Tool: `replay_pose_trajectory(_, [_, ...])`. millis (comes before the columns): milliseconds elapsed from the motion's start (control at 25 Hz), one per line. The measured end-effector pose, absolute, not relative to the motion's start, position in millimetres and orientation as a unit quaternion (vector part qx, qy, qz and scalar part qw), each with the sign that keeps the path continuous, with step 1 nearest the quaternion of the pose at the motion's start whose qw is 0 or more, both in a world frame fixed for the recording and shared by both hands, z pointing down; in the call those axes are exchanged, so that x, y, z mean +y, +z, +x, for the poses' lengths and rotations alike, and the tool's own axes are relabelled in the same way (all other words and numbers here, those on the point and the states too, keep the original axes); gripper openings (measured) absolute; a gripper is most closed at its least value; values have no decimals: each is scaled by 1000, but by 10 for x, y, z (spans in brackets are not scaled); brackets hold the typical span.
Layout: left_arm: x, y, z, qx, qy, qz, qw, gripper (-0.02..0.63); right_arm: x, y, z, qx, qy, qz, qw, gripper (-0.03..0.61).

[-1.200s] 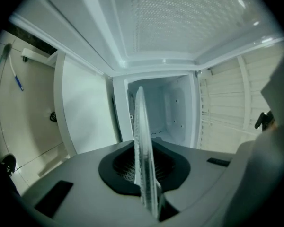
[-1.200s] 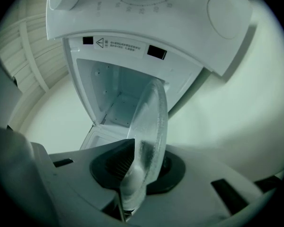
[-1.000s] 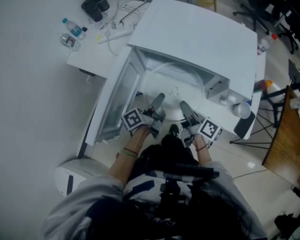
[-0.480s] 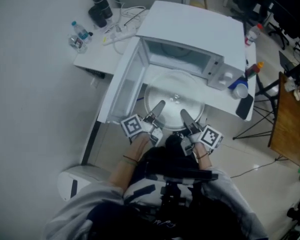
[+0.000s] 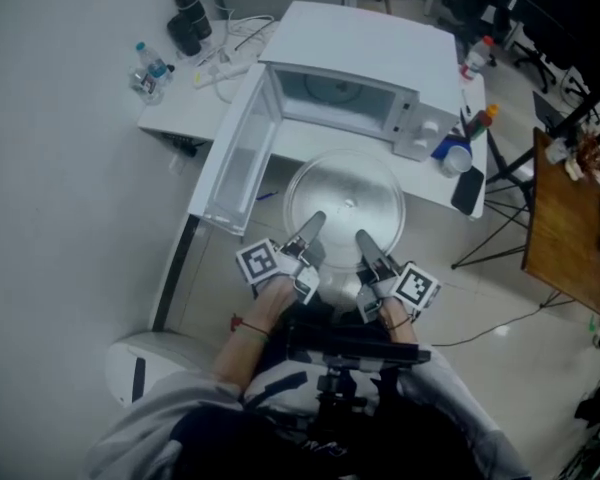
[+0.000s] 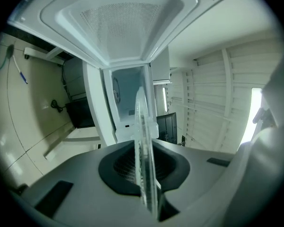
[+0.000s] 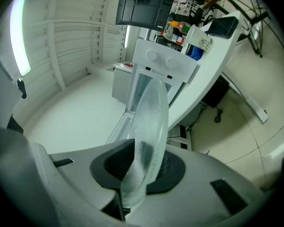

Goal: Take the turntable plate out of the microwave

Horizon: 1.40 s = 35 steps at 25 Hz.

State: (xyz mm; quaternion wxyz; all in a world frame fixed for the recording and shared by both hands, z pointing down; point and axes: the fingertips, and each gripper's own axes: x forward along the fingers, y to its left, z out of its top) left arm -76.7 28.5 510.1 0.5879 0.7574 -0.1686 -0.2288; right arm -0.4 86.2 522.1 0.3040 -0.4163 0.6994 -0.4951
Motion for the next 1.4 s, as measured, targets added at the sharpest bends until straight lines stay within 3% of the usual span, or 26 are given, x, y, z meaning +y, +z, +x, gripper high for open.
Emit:
replay_pose_trajectory(840, [1754,4765,410,-196,-282,747,569,14,2281,4960,1316,734,-481,-408,253,64])
replay_pose_trajectory(1400, [2432,4780,228,-241,-306,736,553,14,2861,4985,1179,760,-490,-362,227,64])
